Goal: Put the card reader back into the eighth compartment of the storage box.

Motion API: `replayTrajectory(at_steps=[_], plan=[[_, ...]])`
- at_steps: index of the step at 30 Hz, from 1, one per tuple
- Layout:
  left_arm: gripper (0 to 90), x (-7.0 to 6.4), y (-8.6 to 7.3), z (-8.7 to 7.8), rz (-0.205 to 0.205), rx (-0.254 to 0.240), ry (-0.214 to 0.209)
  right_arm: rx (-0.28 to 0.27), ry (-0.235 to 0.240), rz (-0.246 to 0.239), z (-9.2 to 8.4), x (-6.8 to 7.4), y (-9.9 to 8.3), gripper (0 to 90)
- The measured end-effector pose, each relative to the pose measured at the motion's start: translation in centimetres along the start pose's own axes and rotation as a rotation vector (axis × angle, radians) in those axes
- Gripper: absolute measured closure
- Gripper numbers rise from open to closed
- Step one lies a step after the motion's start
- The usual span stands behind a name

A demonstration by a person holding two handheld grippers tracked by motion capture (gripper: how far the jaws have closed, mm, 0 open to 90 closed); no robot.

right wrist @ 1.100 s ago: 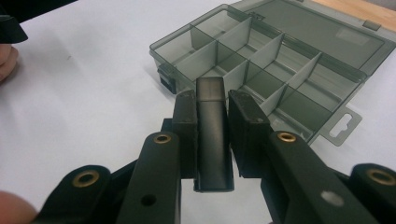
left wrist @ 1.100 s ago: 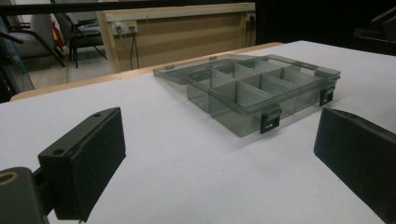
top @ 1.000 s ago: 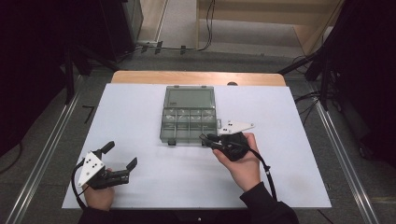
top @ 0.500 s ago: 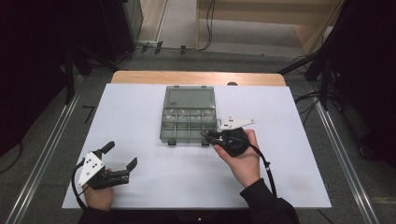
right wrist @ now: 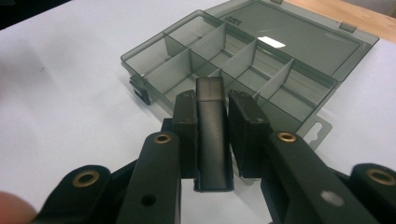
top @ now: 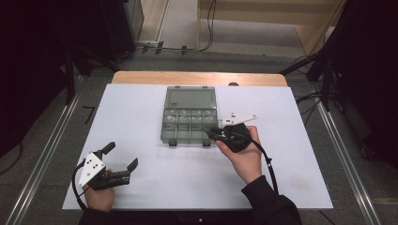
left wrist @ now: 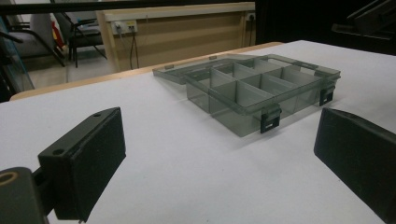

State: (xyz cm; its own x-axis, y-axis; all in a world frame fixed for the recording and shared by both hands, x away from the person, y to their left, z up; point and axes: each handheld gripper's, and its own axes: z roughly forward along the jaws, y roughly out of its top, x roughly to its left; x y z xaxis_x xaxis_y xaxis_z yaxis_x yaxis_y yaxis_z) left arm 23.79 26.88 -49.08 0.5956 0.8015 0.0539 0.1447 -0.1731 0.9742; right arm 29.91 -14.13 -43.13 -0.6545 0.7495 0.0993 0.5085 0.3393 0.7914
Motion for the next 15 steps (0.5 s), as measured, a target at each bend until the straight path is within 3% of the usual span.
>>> replayTrajectory(at_steps=[15], plan=[[2.3,0.0,0.0,0.0,-0.002,-0.001,-0.001,0.012,-0.014,0.009,1.6,-0.5,0.4,71.3]])
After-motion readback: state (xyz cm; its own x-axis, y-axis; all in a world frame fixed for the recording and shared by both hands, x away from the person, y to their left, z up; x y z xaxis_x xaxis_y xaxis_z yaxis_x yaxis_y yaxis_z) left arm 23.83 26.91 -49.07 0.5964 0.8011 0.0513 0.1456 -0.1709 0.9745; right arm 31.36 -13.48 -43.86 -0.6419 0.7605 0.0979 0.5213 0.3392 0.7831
